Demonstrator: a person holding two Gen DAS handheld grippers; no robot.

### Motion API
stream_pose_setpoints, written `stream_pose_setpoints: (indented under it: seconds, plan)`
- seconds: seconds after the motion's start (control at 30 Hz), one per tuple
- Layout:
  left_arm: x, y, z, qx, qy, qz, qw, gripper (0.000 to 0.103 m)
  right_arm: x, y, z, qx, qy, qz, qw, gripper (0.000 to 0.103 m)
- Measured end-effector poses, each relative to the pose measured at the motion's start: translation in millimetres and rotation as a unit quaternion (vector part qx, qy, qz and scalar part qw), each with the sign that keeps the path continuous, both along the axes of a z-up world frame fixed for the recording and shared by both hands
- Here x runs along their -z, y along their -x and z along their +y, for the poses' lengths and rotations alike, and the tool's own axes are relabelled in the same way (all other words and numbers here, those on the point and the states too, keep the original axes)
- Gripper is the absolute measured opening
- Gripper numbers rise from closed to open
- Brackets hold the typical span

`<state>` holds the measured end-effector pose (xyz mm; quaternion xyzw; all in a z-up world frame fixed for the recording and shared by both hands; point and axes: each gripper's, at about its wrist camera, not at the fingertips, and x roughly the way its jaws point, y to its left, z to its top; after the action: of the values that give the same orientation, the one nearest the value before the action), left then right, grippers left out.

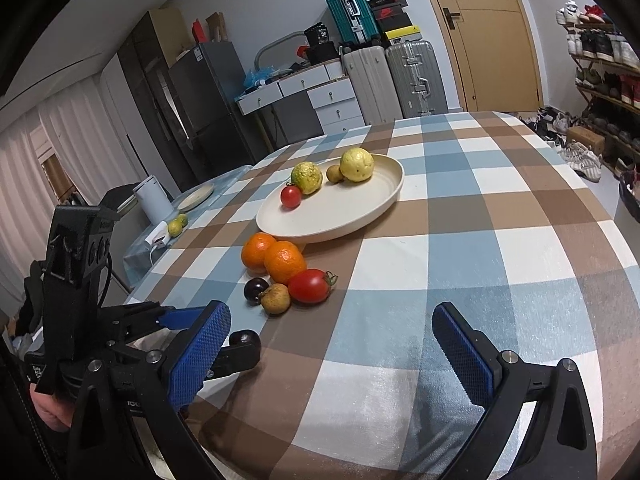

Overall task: Organize fruits
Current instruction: 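Grasp the dark plum with the left tool, then grasp the small brown fruit with the right tool while the left tool holds the plum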

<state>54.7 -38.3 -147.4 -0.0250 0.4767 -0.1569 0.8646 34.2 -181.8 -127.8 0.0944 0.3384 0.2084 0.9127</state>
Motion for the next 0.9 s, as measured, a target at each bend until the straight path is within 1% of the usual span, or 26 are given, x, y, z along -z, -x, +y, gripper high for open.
stream_pose_setpoints:
  seconds: [0.03,0.13,0.17,0.23,0.33,0.4,0.53,0.67,0.9]
  plan:
    - [0.4,-0.6,-0.2,0.003,0.002,0.001,1.0,0.056,0.6,-0.3,-0.6,0.0,0.0,0.0,1.0,0.103]
    - [0.6,-1.3,0.8,0.009,0.007,0.002,0.9999,0.04,2.3,-1.3,-1.9,0.002,0.0,0.002,1.0,0.103]
    - [0.8,-1.7,1.6,0.014,0.016,0.006,0.9998,0.036,2.8,-2.5,-2.5,0.002,-0.001,0.003,1.0,0.103]
    - [1.1,-2.1,2.1,0.024,0.037,0.013,0.999,0.022,3.9,-4.3,-3.4,0.003,-0.003,0.005,1.0,0.103]
    - [0.7,-0.3,-0.5,0.035,0.037,0.008,0.9987,0.022,3.9,-5.4,-2.7,0.002,-0.005,0.006,1.0,0.103]
    - [0.3,0.8,0.0,0.039,0.044,0.008,0.9982,0.022,4.2,-5.2,-1.6,0.001,-0.002,0.006,1.0,0.103]
    - [-6.7,2.7,3.9,0.037,0.053,-0.003,0.9979,0.022,4.1,-5.0,-0.4,0.0,0.001,0.008,1.0,0.103]
    - [-18.9,4.4,17.4,0.023,0.06,-0.021,0.9977,0.022,3.8,-6.4,3.5,-0.004,-0.002,0.015,1.0,0.103]
    - [-31.1,3.3,58.4,-0.019,0.07,-0.039,0.9966,0.022,3.2,-10.7,21.0,-0.021,-0.001,0.027,0.999,0.103]
